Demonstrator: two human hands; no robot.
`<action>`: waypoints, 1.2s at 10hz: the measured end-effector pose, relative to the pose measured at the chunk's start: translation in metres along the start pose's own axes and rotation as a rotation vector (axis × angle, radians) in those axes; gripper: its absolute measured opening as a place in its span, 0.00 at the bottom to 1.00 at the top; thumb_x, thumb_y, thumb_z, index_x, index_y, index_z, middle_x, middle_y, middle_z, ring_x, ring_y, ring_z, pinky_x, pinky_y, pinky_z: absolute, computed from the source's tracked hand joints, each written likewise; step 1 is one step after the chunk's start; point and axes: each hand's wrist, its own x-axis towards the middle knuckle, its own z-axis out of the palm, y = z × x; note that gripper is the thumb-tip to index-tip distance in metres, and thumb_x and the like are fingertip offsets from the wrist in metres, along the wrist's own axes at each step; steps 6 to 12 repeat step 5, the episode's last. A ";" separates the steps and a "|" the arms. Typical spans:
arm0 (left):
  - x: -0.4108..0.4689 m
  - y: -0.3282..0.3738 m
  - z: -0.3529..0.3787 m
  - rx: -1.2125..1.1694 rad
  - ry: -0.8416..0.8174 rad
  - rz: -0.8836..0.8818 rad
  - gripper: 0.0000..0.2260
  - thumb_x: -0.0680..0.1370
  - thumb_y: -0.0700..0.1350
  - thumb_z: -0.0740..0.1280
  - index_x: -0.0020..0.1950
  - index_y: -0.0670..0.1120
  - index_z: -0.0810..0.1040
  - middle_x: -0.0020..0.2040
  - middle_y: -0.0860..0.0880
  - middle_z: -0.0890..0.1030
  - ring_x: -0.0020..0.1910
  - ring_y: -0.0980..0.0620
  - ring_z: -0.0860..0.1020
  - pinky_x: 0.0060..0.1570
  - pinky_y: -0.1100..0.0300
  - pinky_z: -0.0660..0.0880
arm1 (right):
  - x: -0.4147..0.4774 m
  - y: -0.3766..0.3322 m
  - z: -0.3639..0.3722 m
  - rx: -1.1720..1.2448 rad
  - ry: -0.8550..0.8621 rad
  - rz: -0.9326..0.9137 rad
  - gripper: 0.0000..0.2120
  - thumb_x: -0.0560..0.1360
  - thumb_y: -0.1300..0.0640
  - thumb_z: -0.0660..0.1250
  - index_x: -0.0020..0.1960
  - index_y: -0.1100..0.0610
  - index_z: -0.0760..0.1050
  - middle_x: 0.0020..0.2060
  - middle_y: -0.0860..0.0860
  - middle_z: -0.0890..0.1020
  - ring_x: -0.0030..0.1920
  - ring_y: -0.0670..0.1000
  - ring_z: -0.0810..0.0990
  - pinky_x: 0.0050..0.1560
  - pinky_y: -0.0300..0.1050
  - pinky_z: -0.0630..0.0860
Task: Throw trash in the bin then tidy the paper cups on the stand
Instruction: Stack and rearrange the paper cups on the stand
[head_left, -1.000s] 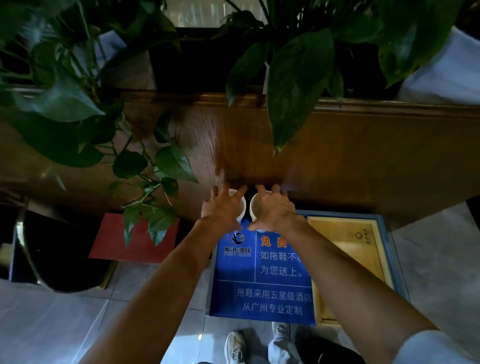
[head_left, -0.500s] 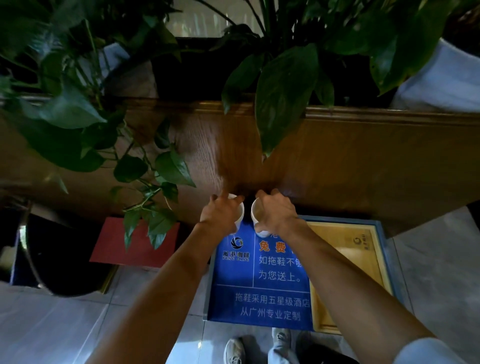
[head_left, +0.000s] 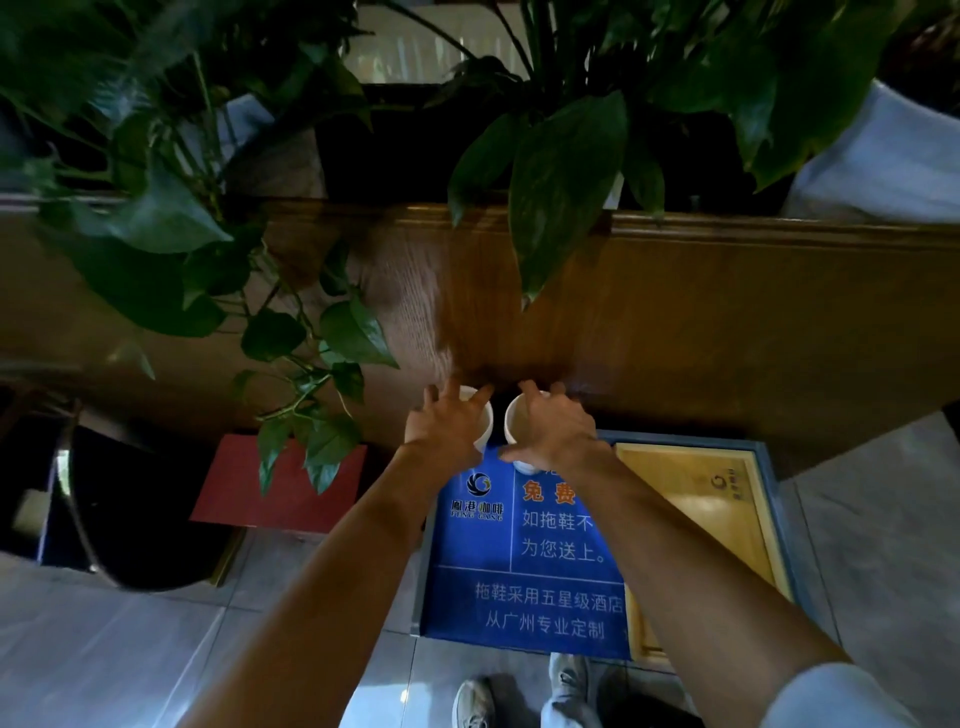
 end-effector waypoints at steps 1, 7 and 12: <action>-0.005 -0.005 0.003 -0.004 0.022 0.013 0.44 0.68 0.56 0.76 0.76 0.60 0.51 0.76 0.45 0.56 0.73 0.35 0.60 0.62 0.38 0.73 | -0.007 0.001 0.000 0.009 0.005 0.003 0.54 0.59 0.38 0.79 0.76 0.47 0.53 0.68 0.59 0.66 0.67 0.65 0.68 0.61 0.61 0.72; -0.046 -0.013 0.001 -0.140 0.156 0.064 0.43 0.69 0.56 0.73 0.76 0.63 0.49 0.80 0.46 0.51 0.77 0.35 0.55 0.65 0.36 0.68 | -0.059 -0.004 -0.013 0.011 0.091 -0.081 0.50 0.64 0.39 0.74 0.78 0.47 0.52 0.72 0.59 0.62 0.71 0.63 0.62 0.65 0.58 0.69; -0.046 -0.013 0.001 -0.140 0.156 0.064 0.43 0.69 0.56 0.73 0.76 0.63 0.49 0.80 0.46 0.51 0.77 0.35 0.55 0.65 0.36 0.68 | -0.059 -0.004 -0.013 0.011 0.091 -0.081 0.50 0.64 0.39 0.74 0.78 0.47 0.52 0.72 0.59 0.62 0.71 0.63 0.62 0.65 0.58 0.69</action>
